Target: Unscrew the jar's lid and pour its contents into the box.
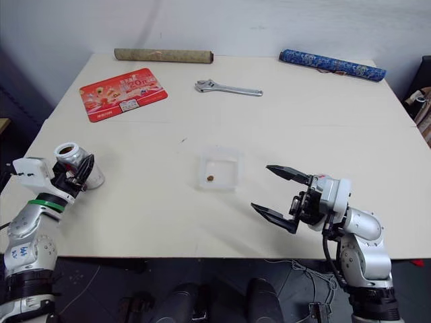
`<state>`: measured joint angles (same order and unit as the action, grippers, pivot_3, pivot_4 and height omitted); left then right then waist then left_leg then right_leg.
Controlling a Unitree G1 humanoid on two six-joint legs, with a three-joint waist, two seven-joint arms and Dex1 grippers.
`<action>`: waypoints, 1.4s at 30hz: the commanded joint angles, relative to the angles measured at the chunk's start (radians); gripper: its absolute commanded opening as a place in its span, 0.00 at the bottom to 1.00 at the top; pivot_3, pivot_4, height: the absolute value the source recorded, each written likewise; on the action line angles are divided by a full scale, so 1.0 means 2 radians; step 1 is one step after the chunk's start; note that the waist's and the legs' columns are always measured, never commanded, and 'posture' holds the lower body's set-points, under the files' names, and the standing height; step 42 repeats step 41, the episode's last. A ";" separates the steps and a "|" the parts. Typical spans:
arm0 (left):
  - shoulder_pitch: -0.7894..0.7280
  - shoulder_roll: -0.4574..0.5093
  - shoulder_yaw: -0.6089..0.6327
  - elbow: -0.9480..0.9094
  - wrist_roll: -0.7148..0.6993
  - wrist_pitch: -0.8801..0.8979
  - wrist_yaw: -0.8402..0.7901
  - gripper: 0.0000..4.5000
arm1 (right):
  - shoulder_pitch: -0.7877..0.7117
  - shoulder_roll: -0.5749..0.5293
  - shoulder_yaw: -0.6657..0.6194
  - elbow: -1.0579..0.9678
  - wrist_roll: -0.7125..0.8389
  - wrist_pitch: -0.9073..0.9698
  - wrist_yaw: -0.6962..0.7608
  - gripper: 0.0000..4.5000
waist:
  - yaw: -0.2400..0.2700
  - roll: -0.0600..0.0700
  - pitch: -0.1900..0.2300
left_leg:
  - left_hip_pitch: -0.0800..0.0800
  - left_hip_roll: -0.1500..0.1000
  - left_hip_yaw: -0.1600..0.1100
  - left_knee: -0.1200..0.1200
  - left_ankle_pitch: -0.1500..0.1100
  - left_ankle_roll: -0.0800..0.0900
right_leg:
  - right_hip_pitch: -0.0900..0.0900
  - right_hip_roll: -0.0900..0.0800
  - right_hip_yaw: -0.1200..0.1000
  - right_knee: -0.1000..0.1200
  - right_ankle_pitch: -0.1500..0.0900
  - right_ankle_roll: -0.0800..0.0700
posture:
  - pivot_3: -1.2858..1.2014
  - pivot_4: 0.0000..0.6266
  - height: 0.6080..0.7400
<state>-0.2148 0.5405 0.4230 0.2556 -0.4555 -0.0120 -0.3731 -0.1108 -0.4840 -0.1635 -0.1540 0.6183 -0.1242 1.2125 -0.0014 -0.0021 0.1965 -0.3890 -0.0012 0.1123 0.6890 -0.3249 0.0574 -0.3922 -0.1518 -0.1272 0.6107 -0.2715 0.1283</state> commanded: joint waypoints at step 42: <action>0.368 0.098 0.118 -0.185 0.028 -0.072 -0.275 0.99 | 0.086 -0.177 -0.163 0.205 0.011 -0.083 0.182 1.00 | 0.000 0.001 0.000 | 0.002 0.001 0.003 -0.010 -0.002 -0.002 | -0.002 -0.006 0.004 -0.010 -0.001 -0.003 | 0.52 0.24 1.00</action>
